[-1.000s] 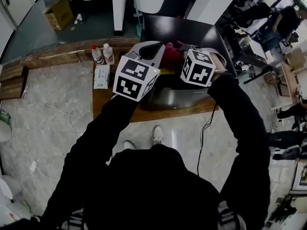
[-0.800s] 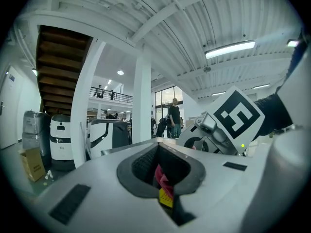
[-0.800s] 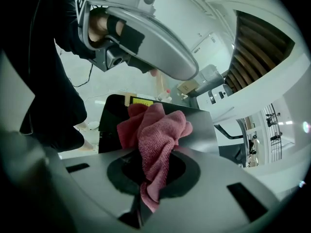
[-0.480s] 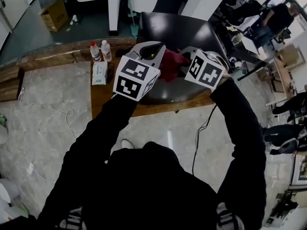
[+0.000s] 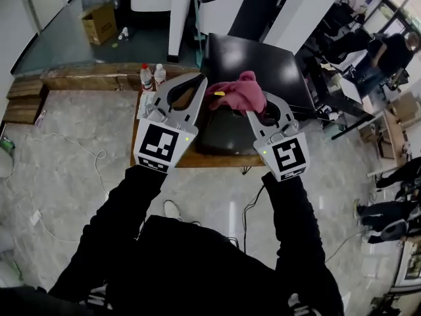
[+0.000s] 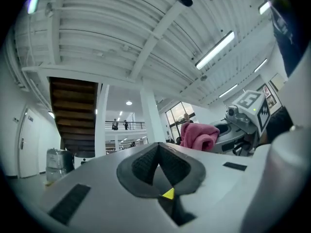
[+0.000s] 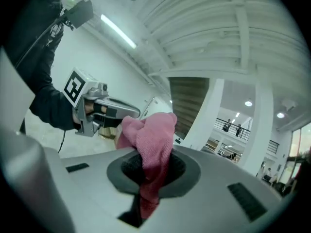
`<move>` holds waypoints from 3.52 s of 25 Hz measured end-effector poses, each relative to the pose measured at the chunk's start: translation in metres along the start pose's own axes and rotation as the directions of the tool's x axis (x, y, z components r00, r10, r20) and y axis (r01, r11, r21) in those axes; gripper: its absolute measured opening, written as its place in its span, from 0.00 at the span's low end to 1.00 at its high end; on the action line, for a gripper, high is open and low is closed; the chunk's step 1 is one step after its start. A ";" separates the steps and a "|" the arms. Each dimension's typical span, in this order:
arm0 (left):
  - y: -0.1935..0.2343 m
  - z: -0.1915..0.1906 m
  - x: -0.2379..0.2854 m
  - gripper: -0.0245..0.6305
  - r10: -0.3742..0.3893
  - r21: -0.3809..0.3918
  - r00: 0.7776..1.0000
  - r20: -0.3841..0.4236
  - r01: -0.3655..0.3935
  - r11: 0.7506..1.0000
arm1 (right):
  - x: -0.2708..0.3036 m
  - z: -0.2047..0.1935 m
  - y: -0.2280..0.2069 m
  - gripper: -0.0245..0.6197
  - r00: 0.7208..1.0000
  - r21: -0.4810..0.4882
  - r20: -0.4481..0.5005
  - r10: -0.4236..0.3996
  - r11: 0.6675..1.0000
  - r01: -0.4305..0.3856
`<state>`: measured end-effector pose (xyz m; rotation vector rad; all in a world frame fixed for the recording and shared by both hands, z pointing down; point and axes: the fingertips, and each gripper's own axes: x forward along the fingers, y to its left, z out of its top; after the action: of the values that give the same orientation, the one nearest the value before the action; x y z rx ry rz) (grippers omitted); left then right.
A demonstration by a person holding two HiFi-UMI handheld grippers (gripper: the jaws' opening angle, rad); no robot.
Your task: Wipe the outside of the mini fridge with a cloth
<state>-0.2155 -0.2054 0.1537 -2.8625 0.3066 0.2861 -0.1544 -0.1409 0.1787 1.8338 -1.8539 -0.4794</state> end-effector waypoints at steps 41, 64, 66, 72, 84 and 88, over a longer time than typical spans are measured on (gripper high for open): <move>0.167 -0.187 0.076 0.05 -0.497 -0.193 0.867 -0.025 0.484 0.854 | 0.221 -0.139 0.067 0.10 0.637 0.968 -0.249 -0.730 -0.170 0.184; 0.106 -0.299 0.099 0.05 -0.646 -0.300 0.758 -0.092 0.598 0.743 | 0.206 -0.271 0.098 0.10 0.499 0.846 -0.432 -0.751 -0.530 -0.066; 0.101 -0.315 0.097 0.05 -0.662 -0.307 0.743 -0.096 0.611 0.730 | 0.209 -0.285 0.108 0.10 0.502 0.834 -0.453 -0.737 -0.549 -0.053; 0.079 -0.371 0.085 0.05 -0.708 -0.339 0.696 -0.123 0.641 0.689 | 0.216 -0.326 0.129 0.10 0.513 0.815 -0.478 -0.713 -0.578 -0.044; 0.051 -0.483 0.065 0.05 -0.748 -0.379 0.597 -0.291 0.646 0.663 | 0.228 -0.426 0.193 0.10 0.511 0.704 -0.631 -0.584 -0.708 0.060; 0.045 -0.510 0.061 0.05 -0.752 -0.387 0.565 -0.338 0.645 0.659 | 0.232 -0.452 0.211 0.10 0.503 0.669 -0.670 -0.546 -0.738 0.090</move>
<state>-0.0827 -0.3937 0.6145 -2.9309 -0.8698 -0.5913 -0.0690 -0.3242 0.6903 4.2030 -0.4686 1.6012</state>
